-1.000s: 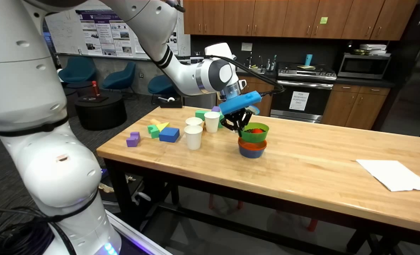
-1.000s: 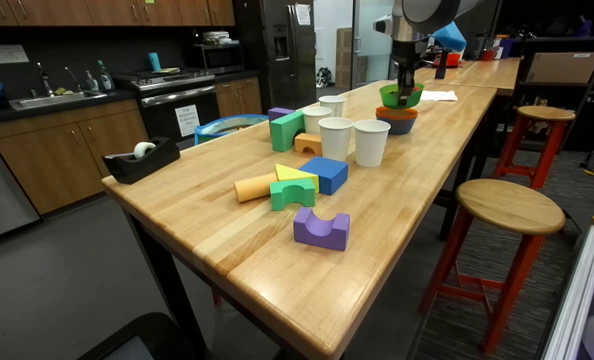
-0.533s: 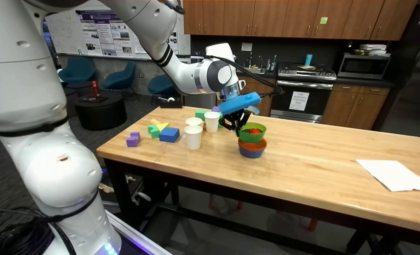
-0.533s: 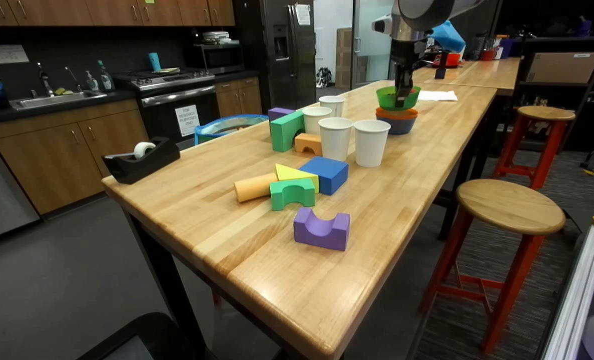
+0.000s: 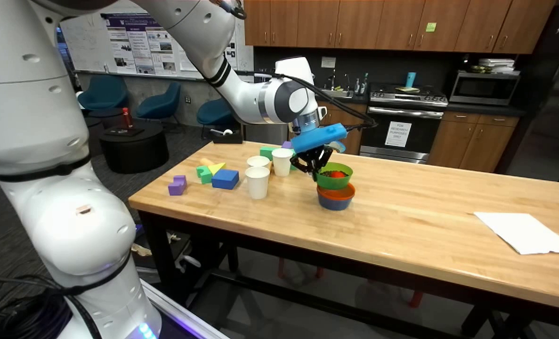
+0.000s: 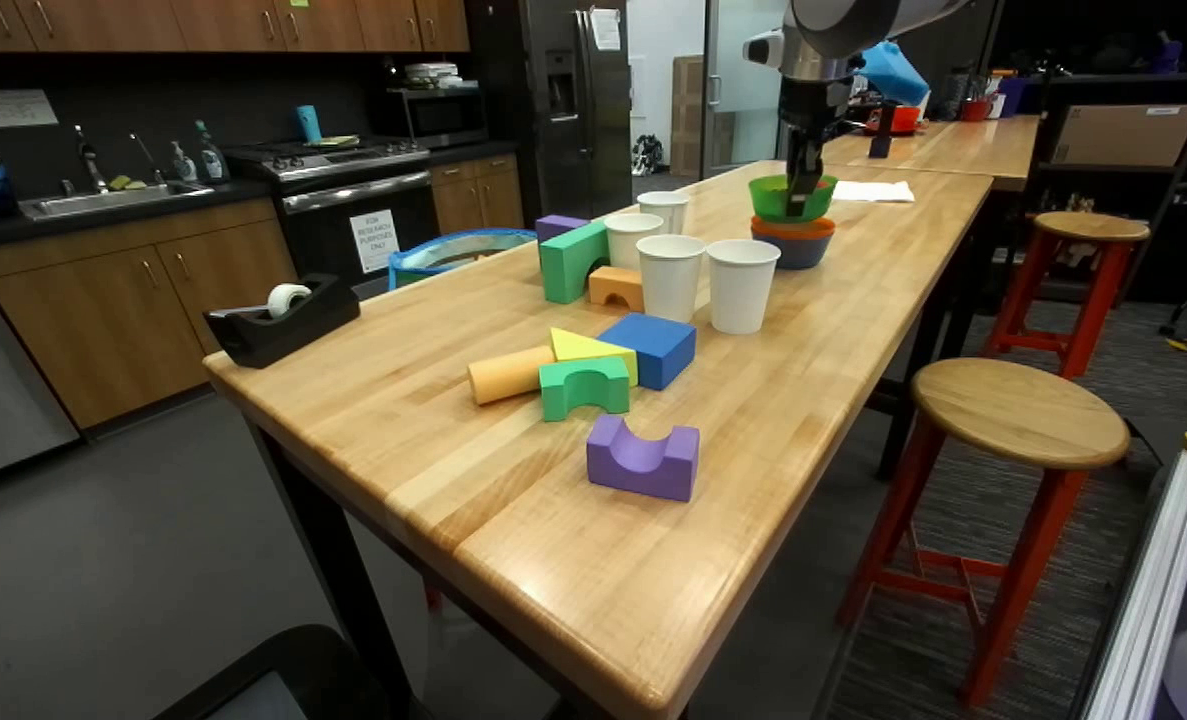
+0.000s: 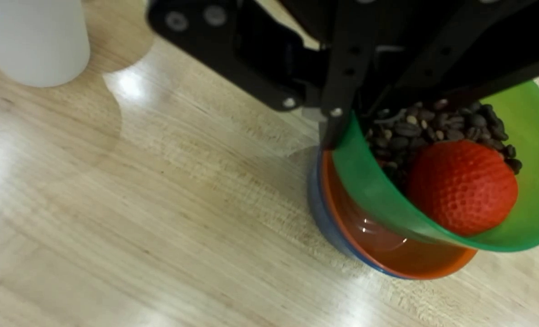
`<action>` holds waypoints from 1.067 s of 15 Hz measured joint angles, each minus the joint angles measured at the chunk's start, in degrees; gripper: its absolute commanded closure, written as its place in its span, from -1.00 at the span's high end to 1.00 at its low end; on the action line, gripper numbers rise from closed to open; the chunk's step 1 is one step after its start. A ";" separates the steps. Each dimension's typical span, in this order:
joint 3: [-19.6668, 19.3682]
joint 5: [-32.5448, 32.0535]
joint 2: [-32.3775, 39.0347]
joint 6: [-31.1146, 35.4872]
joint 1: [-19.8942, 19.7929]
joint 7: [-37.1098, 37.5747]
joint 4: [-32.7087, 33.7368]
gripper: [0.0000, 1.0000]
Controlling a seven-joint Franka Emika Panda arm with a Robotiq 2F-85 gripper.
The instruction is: Stack the three bowls together.
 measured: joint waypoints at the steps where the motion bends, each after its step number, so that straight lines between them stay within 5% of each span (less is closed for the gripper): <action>1: 0.00 0.08 0.00 0.00 0.00 -0.08 0.00 -0.98; 14: -0.56 4.75 0.11 -0.03 -0.23 -2.53 0.00 -0.98; 16: -0.81 5.66 0.15 -0.04 -0.38 -3.28 0.01 -0.39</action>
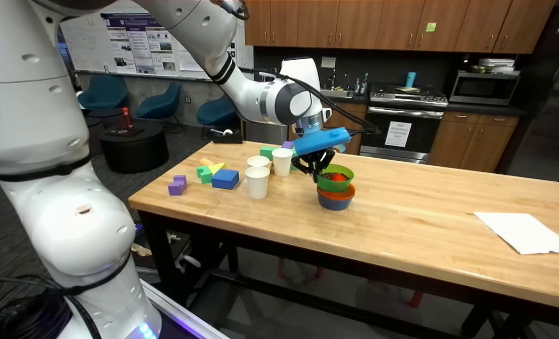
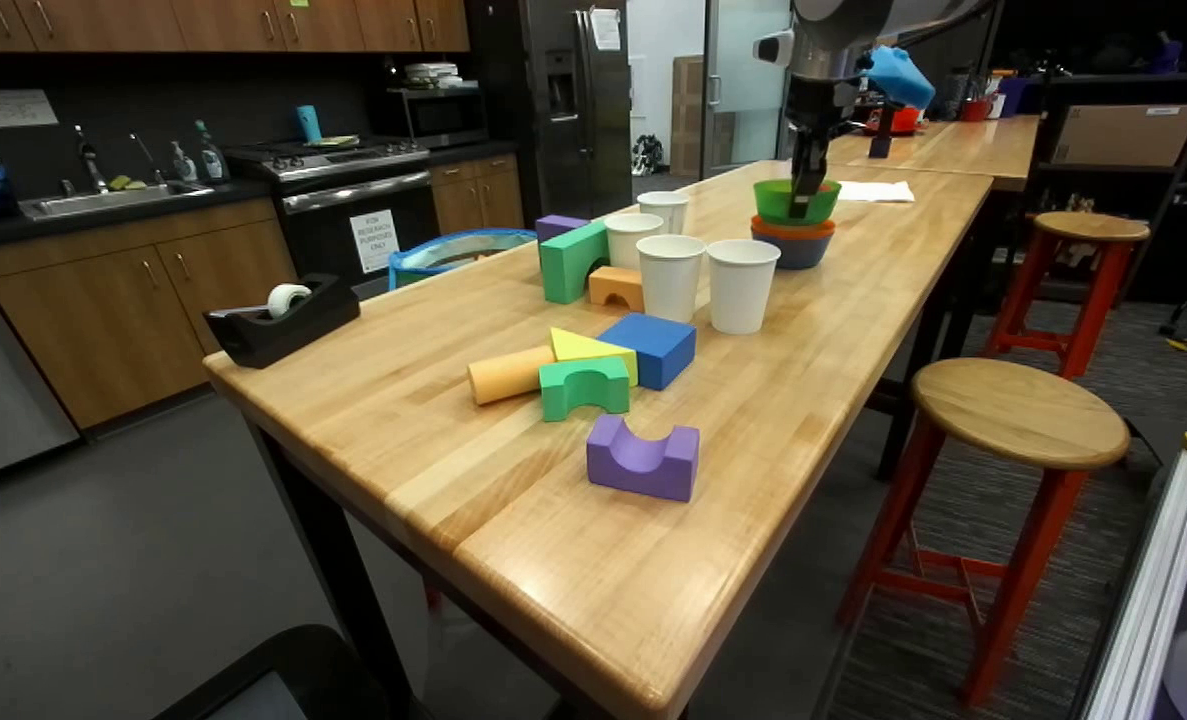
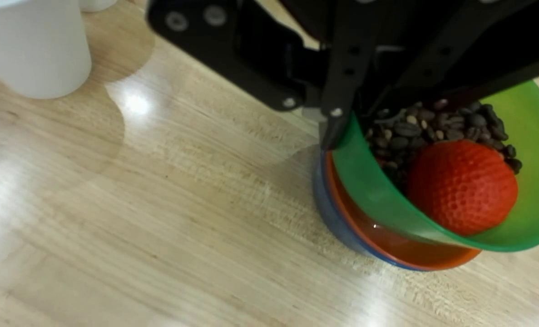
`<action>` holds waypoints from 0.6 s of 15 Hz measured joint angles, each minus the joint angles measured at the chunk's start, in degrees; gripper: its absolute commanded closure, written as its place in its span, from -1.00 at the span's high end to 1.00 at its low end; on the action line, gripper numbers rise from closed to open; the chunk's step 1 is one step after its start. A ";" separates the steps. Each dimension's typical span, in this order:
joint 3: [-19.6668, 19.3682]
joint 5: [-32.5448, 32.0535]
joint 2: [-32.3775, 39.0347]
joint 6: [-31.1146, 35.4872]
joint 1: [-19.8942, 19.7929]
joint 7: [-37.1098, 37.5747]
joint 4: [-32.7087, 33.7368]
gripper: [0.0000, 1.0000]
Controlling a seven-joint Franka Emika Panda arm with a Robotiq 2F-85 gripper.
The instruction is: Stack the three bowls together.
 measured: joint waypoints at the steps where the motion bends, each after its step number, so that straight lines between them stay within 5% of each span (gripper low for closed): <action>1: -0.11 0.23 0.02 -0.02 -0.08 -0.06 0.01 -0.28; 9: -0.81 2.85 0.07 -0.24 -0.31 -1.66 0.51 0.77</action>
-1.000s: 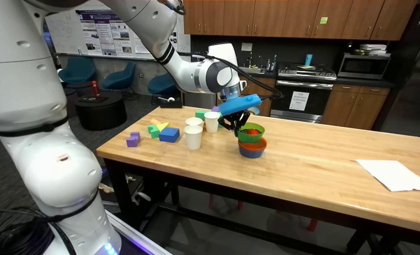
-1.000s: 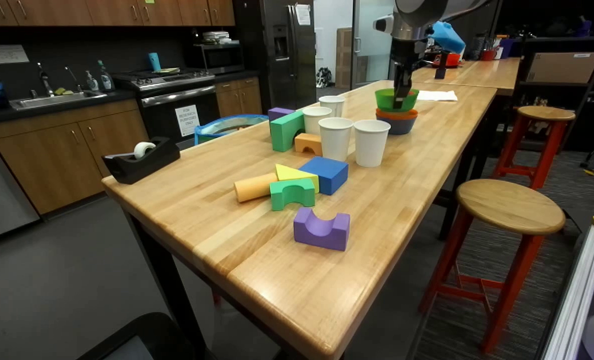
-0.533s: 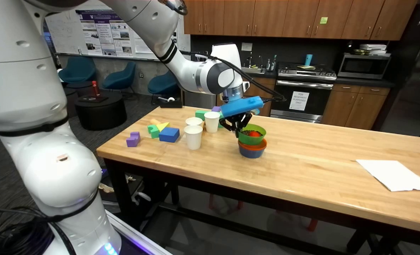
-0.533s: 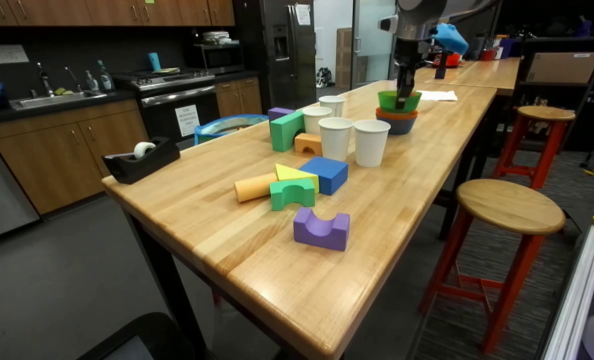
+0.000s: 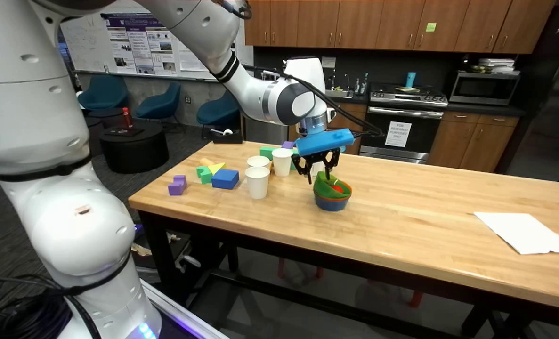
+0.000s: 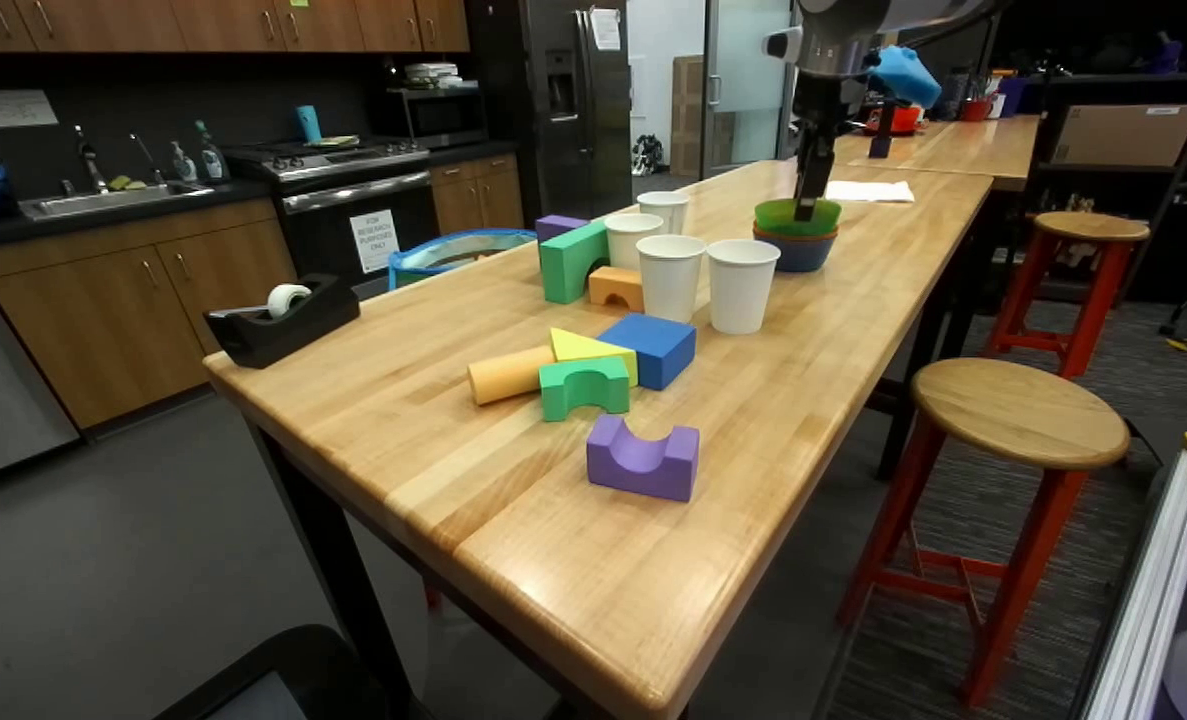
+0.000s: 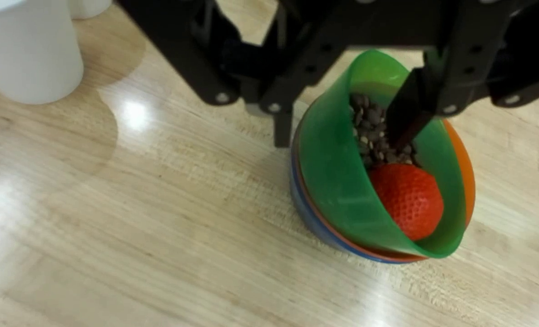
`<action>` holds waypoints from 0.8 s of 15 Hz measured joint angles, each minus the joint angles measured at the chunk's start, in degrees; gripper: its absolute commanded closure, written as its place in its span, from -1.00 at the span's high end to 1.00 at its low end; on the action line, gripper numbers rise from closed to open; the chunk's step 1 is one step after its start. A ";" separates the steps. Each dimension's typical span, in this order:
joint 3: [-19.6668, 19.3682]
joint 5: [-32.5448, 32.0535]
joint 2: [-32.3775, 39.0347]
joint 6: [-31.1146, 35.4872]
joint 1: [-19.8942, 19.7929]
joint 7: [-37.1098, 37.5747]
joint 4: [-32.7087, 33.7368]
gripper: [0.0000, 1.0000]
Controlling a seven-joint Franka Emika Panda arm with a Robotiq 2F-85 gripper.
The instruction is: Stack the three bowls together.
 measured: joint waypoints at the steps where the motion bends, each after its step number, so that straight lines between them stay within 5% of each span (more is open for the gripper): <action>1: -0.06 0.46 0.00 -0.03 -0.01 -0.38 0.09 0.90; 12: -0.14 3.61 -0.76 -0.17 0.00 -2.91 1.27 1.00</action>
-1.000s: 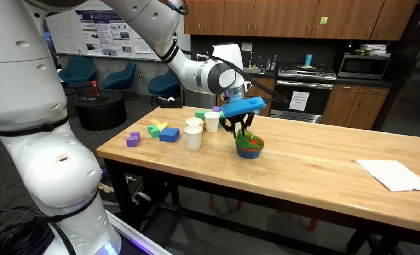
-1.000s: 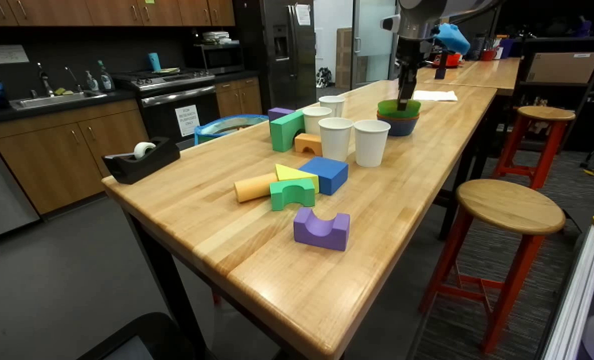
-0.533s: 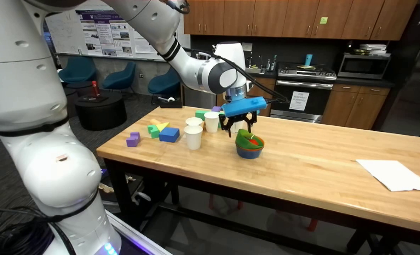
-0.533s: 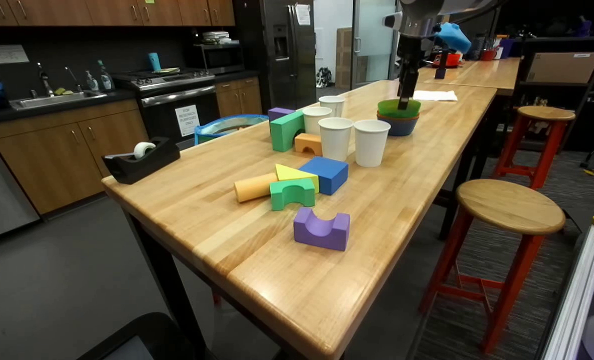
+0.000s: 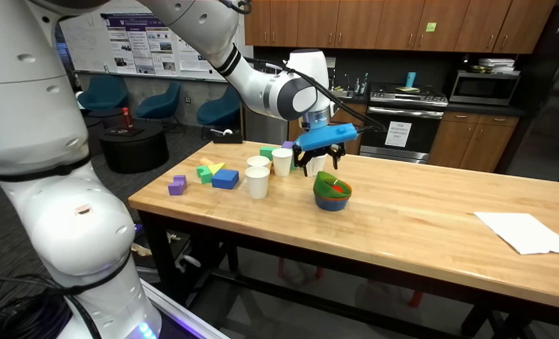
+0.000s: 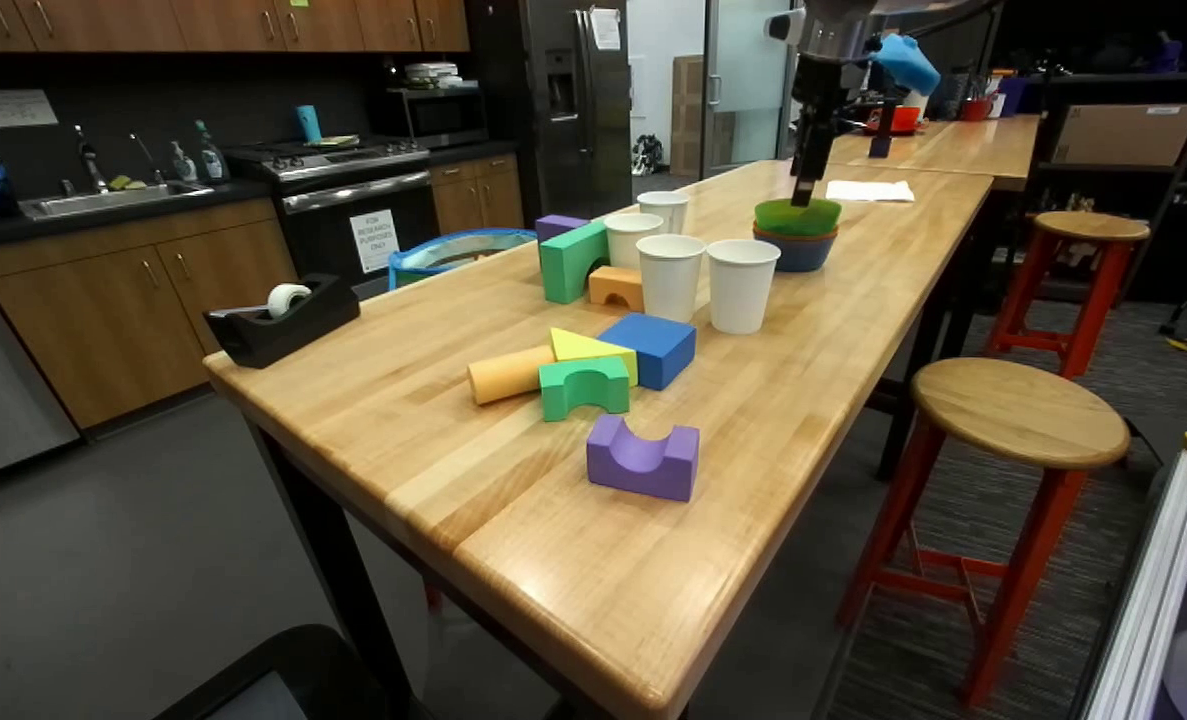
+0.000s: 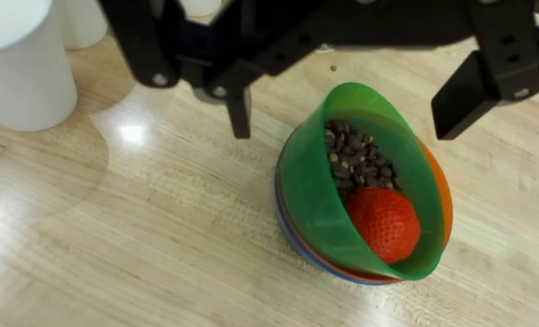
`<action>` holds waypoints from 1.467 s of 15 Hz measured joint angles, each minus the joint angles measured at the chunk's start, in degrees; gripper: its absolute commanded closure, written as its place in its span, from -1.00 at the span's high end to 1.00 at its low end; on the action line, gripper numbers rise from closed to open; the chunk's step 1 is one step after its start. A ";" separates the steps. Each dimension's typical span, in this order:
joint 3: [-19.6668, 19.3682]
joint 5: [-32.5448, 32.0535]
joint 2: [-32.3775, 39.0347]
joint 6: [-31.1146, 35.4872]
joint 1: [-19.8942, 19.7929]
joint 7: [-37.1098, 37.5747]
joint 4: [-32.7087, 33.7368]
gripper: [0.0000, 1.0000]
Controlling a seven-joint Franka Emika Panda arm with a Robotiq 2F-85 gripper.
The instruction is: Stack the three bowls together.
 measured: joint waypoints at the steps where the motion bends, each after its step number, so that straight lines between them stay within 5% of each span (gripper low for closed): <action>1: 0.00 0.49 -0.47 -0.10 0.00 -0.30 0.38 1.00; 13: -5.72 20.28 -2.85 -16.01 -1.52 -8.67 11.51 1.00; 22: -6.03 20.89 -2.24 -16.42 -1.62 -9.73 11.89 1.00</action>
